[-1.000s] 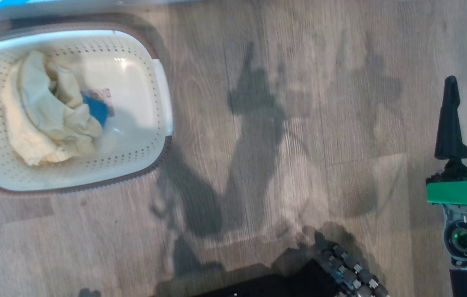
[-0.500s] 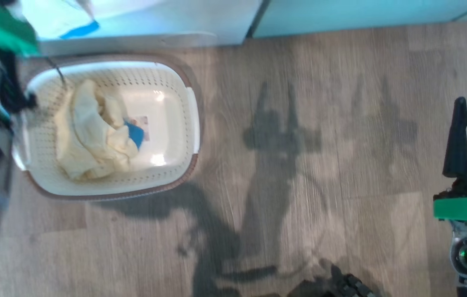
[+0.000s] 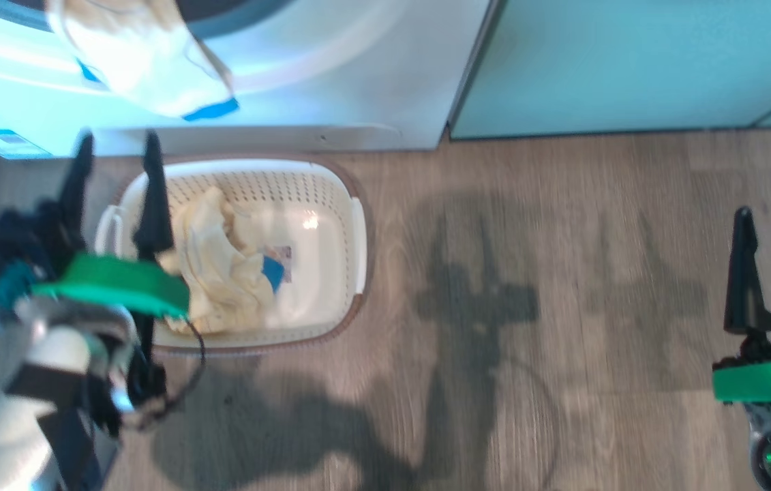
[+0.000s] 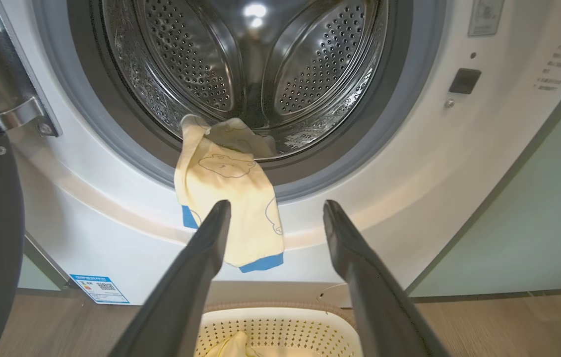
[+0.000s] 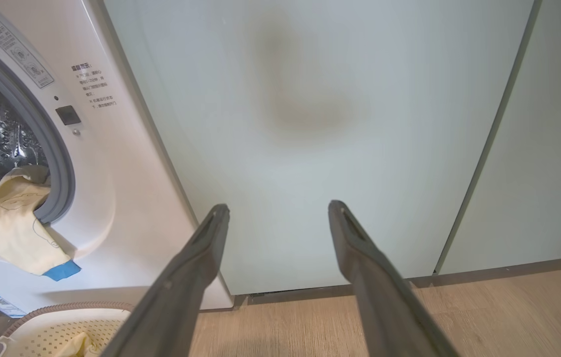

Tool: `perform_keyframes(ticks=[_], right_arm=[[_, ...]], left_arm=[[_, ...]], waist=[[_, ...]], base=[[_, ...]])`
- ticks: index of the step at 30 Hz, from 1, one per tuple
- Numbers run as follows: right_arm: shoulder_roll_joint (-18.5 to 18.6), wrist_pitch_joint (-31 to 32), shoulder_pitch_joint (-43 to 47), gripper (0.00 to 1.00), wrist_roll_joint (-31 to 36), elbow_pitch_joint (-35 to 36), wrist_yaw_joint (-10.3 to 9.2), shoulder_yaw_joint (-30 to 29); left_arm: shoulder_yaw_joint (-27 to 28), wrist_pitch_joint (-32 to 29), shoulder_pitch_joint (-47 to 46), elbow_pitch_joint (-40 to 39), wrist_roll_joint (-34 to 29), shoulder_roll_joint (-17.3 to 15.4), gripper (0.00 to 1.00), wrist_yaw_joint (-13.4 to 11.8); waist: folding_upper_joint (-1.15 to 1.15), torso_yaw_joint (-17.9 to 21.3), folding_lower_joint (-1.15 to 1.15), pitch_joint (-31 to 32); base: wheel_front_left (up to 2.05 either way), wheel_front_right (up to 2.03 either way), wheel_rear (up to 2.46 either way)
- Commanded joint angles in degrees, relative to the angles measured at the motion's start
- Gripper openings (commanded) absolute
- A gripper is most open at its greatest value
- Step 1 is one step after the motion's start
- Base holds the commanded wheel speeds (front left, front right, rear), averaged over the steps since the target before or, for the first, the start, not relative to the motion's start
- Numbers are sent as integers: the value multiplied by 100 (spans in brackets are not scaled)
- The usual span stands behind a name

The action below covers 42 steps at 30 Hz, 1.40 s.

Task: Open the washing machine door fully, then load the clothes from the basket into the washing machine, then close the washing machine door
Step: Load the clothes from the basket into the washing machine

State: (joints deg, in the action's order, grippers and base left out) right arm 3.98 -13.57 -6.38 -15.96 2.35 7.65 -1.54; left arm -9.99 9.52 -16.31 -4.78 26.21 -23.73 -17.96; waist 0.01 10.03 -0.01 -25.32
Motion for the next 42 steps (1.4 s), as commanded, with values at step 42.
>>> perform_keyframes(ticks=[42], right_arm=[[204, 412, 211, 100, 114, 429, -16, 233]], left_arm=[[-189, 105, 238, 167, 226, 288, 100, -32]], waist=[[-1, -459, 1, 241]], base=[[0, 0, 0]])
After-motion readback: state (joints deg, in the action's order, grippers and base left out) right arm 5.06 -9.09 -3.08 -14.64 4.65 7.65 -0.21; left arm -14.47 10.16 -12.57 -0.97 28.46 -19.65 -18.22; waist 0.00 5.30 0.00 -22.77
